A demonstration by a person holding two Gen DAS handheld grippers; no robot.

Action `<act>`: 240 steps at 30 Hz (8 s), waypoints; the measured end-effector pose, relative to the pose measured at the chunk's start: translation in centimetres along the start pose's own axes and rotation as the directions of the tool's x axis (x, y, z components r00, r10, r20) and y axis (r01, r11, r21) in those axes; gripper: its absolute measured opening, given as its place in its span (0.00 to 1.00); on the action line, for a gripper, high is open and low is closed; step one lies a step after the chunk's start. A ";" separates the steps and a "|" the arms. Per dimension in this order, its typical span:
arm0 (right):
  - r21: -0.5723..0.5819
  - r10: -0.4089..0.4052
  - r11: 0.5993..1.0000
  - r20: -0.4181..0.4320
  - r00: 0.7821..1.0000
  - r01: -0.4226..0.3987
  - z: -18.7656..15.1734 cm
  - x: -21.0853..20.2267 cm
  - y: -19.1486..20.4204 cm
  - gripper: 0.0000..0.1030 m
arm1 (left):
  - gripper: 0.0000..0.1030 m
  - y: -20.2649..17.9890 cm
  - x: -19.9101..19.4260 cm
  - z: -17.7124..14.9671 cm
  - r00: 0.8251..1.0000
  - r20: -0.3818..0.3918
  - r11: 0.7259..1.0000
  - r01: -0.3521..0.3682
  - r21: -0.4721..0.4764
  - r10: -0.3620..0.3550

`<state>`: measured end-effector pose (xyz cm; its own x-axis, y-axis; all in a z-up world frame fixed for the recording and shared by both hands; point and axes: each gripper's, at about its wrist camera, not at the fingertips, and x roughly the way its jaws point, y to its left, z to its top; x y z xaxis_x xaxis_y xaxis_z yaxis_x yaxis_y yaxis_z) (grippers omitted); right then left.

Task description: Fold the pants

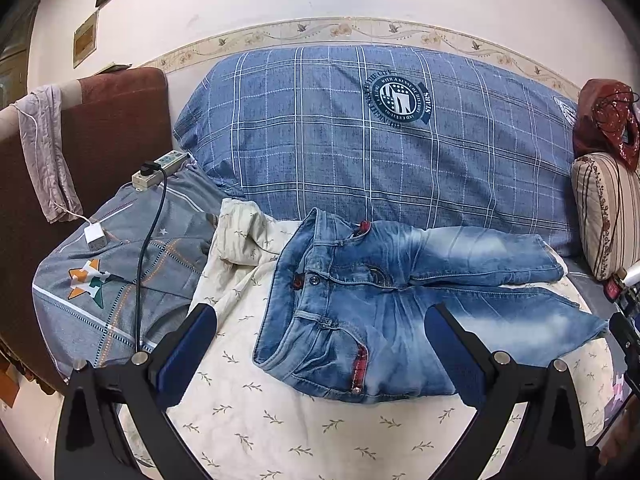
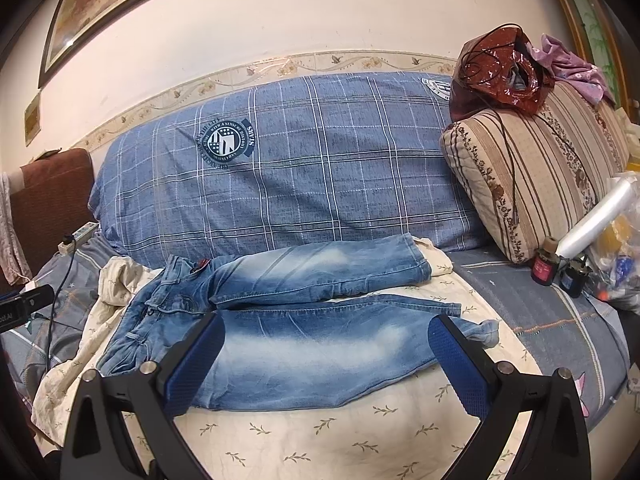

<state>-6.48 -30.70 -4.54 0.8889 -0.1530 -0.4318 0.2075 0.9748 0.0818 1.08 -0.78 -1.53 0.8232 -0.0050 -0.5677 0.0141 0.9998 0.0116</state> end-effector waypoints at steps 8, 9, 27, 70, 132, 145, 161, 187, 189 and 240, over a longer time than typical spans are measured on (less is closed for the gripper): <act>0.005 -0.004 1.000 -0.008 1.000 0.004 -0.2 0.5 -0.1 1.00 | 1.00 -0.1 0.5 -0.1 1.000 -0.009 1.000 0.000 0.003 0.000; 0.006 -0.004 1.000 -0.009 1.000 0.004 -0.2 0.5 -0.1 1.00 | 1.00 -0.1 0.6 -0.1 1.000 -0.010 1.000 0.001 0.002 -0.001; 0.029 -0.013 0.999 -0.051 0.999 0.015 -0.8 2.6 -1.0 1.00 | 1.00 -0.4 3.3 -0.7 0.998 -0.060 1.000 0.004 0.006 -0.003; 0.627 0.170 0.779 -0.239 0.956 0.018 -6.0 16.4 -18.0 0.06 | 0.25 7.6 19.7 -6.8 0.871 -0.370 0.877 0.130 -0.463 -0.324; 0.486 0.289 0.868 -0.326 0.900 -0.102 4.4 13.0 -23.9 0.32 | 0.68 8.7 22.1 6.9 0.927 -0.353 0.968 0.035 -0.247 -0.124; 0.305 0.162 0.952 -0.386 0.908 -0.040 10.5 38.5 -17.9 0.67 | 0.68 6.2 36.1 8.5 0.867 -0.471 0.956 0.021 -0.294 -0.164; 0.216 0.117 0.976 -0.401 0.909 -0.030 9.6 40.5 -16.1 0.20 | 0.07 6.1 35.4 9.4 0.894 -0.348 0.924 0.157 -0.348 -0.283; 0.395 0.175 0.915 -0.194 0.965 -0.086 7.7 15.7 -21.4 0.19 | 0.07 10.7 13.3 6.3 0.899 -0.093 0.850 0.365 -0.379 -0.427; 0.416 0.184 0.905 -0.191 0.964 -0.090 6.3 13.9 -22.0 0.19 | 0.07 11.0 11.9 4.9 0.897 -0.095 0.849 0.368 -0.379 -0.432; 0.392 0.263 0.918 -0.495 0.828 -0.058 -4.2 16.7 -23.2 0.03 | 0.40 -16.7 11.2 -10.4 0.815 -0.452 0.865 0.474 0.165 -0.361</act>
<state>1.88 -55.18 -17.42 0.5880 0.2106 -0.7809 0.2992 0.8404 0.4520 4.11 -17.36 -16.65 0.4095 -0.3571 -0.8395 0.4960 0.8595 -0.1237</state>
